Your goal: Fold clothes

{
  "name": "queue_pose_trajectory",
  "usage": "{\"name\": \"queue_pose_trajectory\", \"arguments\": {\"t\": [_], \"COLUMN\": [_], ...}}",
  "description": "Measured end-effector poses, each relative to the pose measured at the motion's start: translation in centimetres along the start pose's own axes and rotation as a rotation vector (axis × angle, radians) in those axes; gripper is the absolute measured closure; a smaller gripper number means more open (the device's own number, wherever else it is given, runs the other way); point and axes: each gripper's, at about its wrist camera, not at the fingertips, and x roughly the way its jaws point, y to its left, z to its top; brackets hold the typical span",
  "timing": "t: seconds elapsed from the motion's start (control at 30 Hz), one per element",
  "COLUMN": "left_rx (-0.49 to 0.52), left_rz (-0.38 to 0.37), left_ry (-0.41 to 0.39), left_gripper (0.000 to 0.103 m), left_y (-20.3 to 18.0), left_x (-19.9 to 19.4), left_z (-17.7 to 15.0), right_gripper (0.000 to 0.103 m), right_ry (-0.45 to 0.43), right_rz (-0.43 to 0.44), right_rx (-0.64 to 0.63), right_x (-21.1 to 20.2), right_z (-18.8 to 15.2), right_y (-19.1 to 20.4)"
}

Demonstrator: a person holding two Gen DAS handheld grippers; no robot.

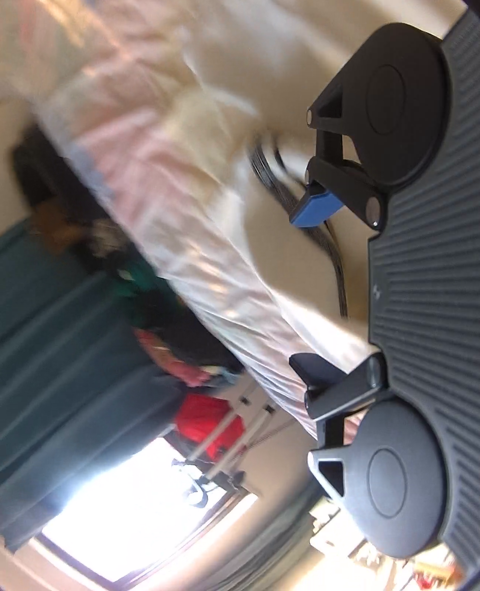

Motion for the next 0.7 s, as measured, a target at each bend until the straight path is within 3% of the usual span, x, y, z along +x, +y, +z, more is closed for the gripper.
{"name": "queue_pose_trajectory", "arguments": {"t": [0.2,0.27,0.33,0.37,0.4,0.5,0.63,0.7], "left_rx": [-0.033,-0.043,-0.038,-0.037,-0.036,-0.036,-0.038,-0.038], "left_rz": [-0.011,-0.016,-0.018,-0.020,-0.022,-0.028,-0.036,-0.037], "left_ry": [0.025,0.029,0.026,0.023,0.019,0.013,0.004,-0.001], "left_gripper": [0.019,0.019,0.019,0.019,0.019,0.019,0.019,0.019], "left_y": [0.6,0.8,0.9,0.9,0.9,0.9,0.8,0.8], "left_x": [1.0,1.2,1.4,1.5,1.6,1.6,1.2,1.0], "left_z": [-0.3,-0.2,-0.2,-0.2,-0.2,-0.2,-0.2,-0.2], "right_gripper": [0.026,0.032,0.077,0.088,0.094,0.096,0.096,0.096], "right_ry": [0.086,0.117,0.098,0.086,0.068,0.004,-0.179,-0.260], "right_rz": [-0.263,-0.350,-0.409,-0.423,-0.399,-0.288,0.010,0.074], "right_rx": [0.102,0.131,0.080,0.063,0.042,-0.036,-0.123,-0.158], "right_x": [7.9,10.3,11.5,11.9,11.7,10.6,5.7,3.6], "right_z": [1.1,1.1,1.5,1.9,2.5,4.5,6.6,6.5], "right_y": [1.9,2.2,3.1,3.5,4.2,6.6,9.7,9.4]}}
